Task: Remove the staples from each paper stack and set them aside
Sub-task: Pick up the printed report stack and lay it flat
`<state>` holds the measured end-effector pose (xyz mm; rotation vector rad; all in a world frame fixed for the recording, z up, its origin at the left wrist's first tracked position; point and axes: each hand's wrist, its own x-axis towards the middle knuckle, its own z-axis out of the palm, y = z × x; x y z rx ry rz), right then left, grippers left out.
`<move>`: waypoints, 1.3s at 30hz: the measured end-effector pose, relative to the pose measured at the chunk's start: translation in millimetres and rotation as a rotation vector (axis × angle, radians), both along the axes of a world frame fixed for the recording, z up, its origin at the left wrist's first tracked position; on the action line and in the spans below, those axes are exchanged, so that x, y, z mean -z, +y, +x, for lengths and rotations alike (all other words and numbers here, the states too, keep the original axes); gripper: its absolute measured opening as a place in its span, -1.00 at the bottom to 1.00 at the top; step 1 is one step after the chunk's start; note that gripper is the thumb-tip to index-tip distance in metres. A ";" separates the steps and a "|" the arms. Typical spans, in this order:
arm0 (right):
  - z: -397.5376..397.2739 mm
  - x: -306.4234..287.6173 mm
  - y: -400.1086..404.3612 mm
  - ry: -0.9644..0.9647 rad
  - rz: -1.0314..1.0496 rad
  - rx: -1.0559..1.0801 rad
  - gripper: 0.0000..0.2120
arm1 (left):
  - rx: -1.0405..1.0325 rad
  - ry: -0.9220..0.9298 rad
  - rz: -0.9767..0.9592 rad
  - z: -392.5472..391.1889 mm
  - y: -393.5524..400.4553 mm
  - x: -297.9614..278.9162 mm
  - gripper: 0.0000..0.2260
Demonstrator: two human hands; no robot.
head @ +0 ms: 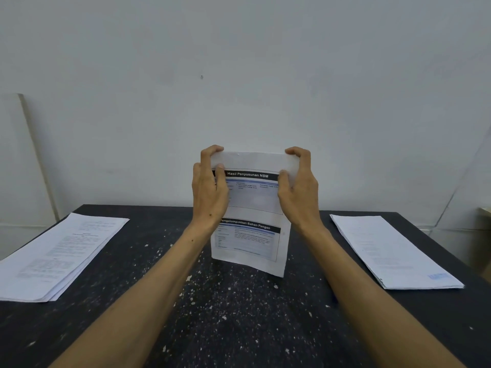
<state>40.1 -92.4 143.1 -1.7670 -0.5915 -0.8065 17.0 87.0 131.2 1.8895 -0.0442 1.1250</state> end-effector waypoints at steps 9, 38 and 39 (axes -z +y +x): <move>-5.5 36.3 -1.6 0.323 0.110 -0.083 -0.67 | 0.122 0.120 -0.151 -4.3 0.6 19.5 -0.71; -2.3 123.4 -12.0 0.531 -0.042 -0.127 -0.83 | 0.285 0.384 -0.304 0.5 29.7 61.4 -0.78; -3.3 123.2 -11.9 0.539 -0.036 -0.137 -0.83 | 0.316 0.372 -0.354 1.0 32.1 49.9 -0.77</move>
